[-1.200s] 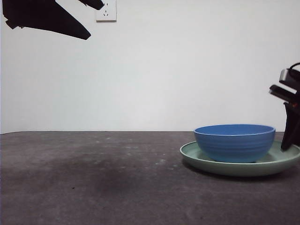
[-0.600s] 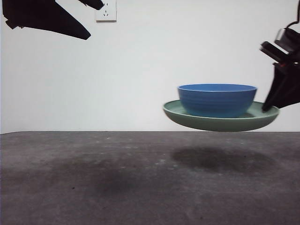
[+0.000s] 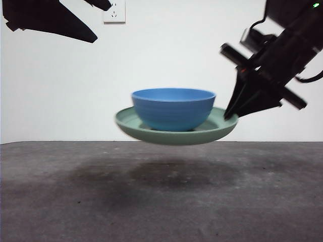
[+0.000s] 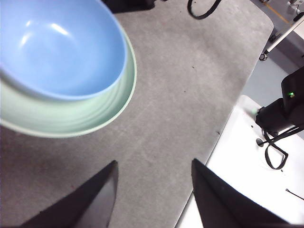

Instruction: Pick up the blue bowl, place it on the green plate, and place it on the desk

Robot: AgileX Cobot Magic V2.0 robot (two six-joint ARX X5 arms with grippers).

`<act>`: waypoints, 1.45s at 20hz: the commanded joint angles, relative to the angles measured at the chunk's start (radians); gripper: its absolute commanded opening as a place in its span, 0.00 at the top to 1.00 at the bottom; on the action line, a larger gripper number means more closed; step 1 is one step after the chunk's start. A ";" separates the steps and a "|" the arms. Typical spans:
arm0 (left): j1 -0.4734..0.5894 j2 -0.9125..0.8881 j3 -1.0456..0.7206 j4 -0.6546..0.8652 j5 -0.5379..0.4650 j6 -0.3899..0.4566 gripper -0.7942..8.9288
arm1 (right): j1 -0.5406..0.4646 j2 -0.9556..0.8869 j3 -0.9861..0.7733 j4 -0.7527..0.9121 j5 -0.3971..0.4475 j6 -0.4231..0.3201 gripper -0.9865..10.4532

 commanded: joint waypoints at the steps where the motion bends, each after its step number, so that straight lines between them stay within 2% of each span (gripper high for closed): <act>1: -0.007 0.006 0.009 0.007 0.005 0.016 0.66 | 0.036 0.060 0.022 0.057 0.001 0.063 0.90; 6: -0.007 0.006 0.009 -0.002 0.005 0.016 0.66 | 0.071 0.173 0.022 0.153 0.006 0.114 0.90; 12: -0.007 0.006 0.009 -0.018 0.005 0.016 0.66 | 0.072 0.260 0.022 0.176 0.024 0.121 0.90; 18: -0.007 0.006 0.009 -0.019 0.005 0.016 0.66 | 0.072 0.261 0.022 0.159 0.038 0.120 0.89; 22: -0.006 0.006 0.009 -0.019 0.005 0.016 0.66 | 0.072 0.261 0.022 0.140 0.040 0.117 0.76; 26: -0.006 0.006 0.009 -0.019 0.005 0.016 0.66 | 0.072 0.211 0.022 0.119 0.081 0.112 0.75; 29: -0.006 0.006 0.009 -0.018 0.005 0.016 0.66 | 0.069 0.109 0.022 0.074 0.098 0.072 0.75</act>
